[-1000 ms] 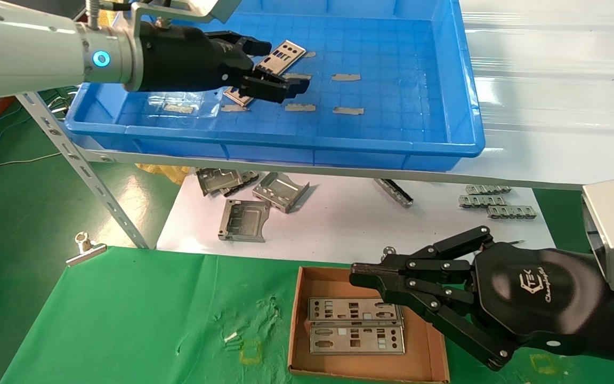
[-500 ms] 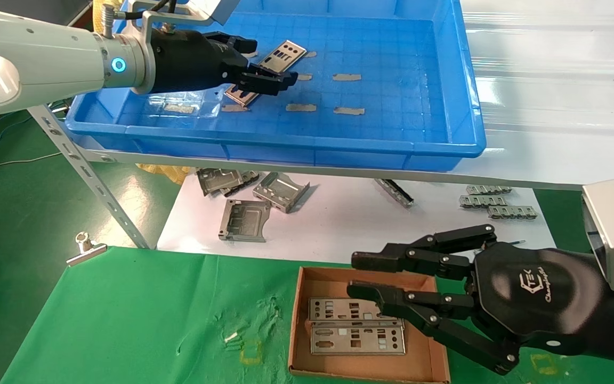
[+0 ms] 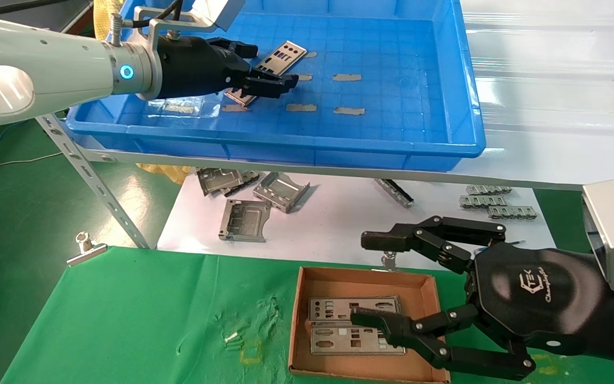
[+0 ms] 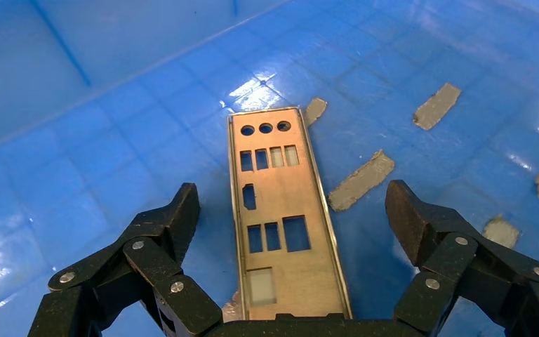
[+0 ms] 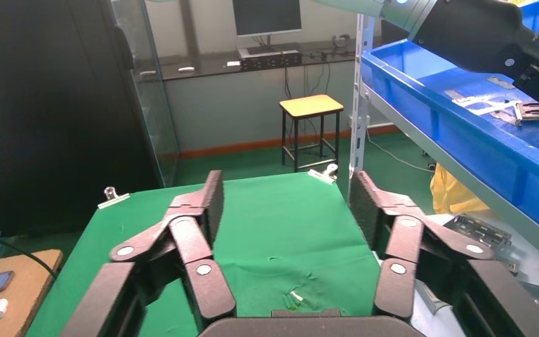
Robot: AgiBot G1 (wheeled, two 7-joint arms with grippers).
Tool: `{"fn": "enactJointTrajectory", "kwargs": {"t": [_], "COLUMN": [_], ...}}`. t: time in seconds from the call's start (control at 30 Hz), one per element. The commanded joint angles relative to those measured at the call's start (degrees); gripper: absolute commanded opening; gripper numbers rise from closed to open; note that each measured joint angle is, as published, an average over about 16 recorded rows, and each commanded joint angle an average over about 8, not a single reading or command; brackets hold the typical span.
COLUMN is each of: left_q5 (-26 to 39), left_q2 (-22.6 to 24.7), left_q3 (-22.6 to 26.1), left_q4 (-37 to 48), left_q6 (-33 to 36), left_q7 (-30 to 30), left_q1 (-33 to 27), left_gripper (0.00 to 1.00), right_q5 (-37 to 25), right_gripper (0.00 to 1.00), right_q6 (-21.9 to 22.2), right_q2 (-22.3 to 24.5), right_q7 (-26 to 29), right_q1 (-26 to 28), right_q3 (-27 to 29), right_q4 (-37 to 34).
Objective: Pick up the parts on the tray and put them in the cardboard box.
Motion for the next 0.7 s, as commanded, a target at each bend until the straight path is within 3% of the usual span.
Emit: {"fn": "enactJointTrajectory", "kwargs": {"t": [0.03,0.7], "left_q5": [-0.1,-1.2], "left_q2": [0.0,0.1], "left_q3": [0.2,2.6], "left_q4": [-0.4,-1.2], "left_q6": [-0.4,-2.8], "left_q7": [0.2,2.0], "left_q1": [0.2,1.3], "left_gripper": [0.0,0.0], "right_q5": [0.0,0.0], "right_gripper": [1.0,1.0], "right_q6": [0.0,0.0], "right_q2": [0.0,0.0], "right_q7": [0.0,0.0], "right_q1": [0.0,0.0], "right_q3": [0.0,0.0], "right_q4": [0.0,0.0]}}
